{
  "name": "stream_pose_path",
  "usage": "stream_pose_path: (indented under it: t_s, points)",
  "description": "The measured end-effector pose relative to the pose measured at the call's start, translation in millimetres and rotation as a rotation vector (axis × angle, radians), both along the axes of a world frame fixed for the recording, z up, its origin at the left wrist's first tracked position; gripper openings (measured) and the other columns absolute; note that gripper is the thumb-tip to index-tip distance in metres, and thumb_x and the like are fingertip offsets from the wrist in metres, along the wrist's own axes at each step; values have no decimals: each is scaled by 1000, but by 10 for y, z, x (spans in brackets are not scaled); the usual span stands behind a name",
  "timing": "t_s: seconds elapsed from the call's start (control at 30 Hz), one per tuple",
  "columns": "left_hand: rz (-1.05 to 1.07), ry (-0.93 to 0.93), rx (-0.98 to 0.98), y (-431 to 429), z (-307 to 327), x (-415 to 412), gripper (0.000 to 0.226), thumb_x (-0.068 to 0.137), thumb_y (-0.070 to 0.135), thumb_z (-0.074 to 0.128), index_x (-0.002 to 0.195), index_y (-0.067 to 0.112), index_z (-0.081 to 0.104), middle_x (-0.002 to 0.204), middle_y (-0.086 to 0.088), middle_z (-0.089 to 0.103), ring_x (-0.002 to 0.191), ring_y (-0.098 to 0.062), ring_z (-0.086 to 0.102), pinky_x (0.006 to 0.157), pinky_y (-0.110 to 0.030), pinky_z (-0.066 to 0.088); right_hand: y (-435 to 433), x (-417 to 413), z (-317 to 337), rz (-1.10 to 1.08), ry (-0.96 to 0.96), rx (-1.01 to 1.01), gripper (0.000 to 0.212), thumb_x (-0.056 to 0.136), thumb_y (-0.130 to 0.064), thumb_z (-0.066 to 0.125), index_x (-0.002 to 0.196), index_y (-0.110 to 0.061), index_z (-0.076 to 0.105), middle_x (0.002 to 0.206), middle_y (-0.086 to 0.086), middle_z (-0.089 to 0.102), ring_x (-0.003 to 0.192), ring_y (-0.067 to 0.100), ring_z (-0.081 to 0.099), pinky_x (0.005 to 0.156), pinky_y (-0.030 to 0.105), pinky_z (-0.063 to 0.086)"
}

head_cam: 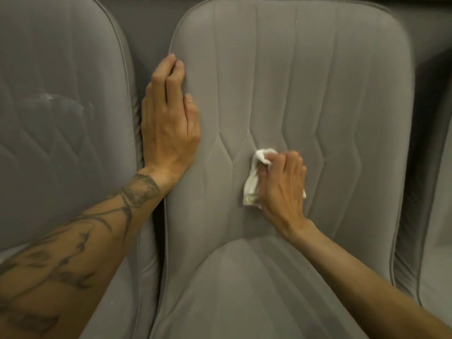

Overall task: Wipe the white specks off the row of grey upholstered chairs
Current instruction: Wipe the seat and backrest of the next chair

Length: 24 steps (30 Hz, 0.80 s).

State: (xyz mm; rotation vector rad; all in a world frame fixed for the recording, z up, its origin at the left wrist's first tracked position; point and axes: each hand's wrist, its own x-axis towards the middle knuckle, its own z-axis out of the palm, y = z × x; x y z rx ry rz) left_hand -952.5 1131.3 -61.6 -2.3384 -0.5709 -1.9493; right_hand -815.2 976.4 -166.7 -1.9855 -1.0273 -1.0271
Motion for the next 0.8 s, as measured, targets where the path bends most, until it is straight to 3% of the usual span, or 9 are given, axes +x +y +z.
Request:
stream_pose_path:
  t_s: [0.07, 0.17, 0.3, 0.33, 0.4, 0.5, 0.63, 0.8]
  points:
    - [-47, -11, -14, 29, 8, -2, 42, 101, 6, 47, 142, -3, 52, 152, -20, 47, 139, -30, 47, 119, -39, 36, 281, -31, 329, 22, 0, 92, 13, 98, -25, 51, 103, -19, 41, 98, 11, 48, 88, 29, 43, 75, 40, 31]
    - [-113, -24, -31, 47, 27, -4, 38, 100, 0, 48, 138, -7, 54, 149, -25, 46, 140, -30, 46, 120, -24, 30, 610, -261, 528, 86, 56, 208, 13, 100, -29, 46, 104, -17, 45, 101, 10, 48, 91, 30, 47, 78, 45, 39]
    - [-124, -2, -76, 15, 47, -111, 38, 103, 1, 45, 138, -5, 57, 151, -23, 47, 135, -19, 44, 109, -4, 26, 641, -603, 323, 324, -59, 32, 15, 101, -31, 46, 109, -19, 47, 100, 9, 52, 89, 28, 49, 78, 42, 41]
    - [-115, 35, -82, 3, 44, -165, 41, 103, 3, 44, 142, -2, 56, 154, -20, 46, 136, -17, 43, 109, -6, 30, 616, -605, 359, 355, -70, 0, 16, 101, -30, 47, 110, -17, 52, 100, 10, 52, 90, 29, 50, 79, 43, 41]
    - [-124, 125, -94, -28, 24, -275, 47, 104, 6, 42, 150, 1, 49, 161, -16, 40, 142, -17, 40, 112, -24, 37, 608, -570, 578, 348, -120, -14, 19, 100, -28, 51, 109, -13, 58, 99, 12, 53, 91, 31, 51, 80, 43, 41]
    - [-106, 247, -121, -87, -66, -458, 52, 105, 9, 42, 156, 1, 39, 168, -13, 31, 146, -27, 42, 115, -41, 40, 811, -543, 1145, 331, -159, 59, 24, 100, -30, 48, 108, -10, 59, 101, 15, 54, 93, 32, 52, 80, 44, 41]
    - [96, 412, -12, -114, -440, -800, 51, 108, 17, 43, 155, -1, 38, 164, -16, 38, 145, -29, 46, 121, -44, 33, 1039, -649, 1490, 187, -81, 120, 31, 100, -35, 45, 108, -9, 60, 109, 16, 57, 96, 33, 54, 79, 45, 42]
    - [133, 522, 32, -188, -868, -1132, 60, 106, 26, 49, 160, 5, 33, 168, -11, 32, 156, -26, 29, 128, -49, 19, 732, -889, 906, 382, -210, -183, 24, 101, -32, 47, 107, -11, 57, 106, 12, 52, 95, 29, 49, 80, 41, 39]
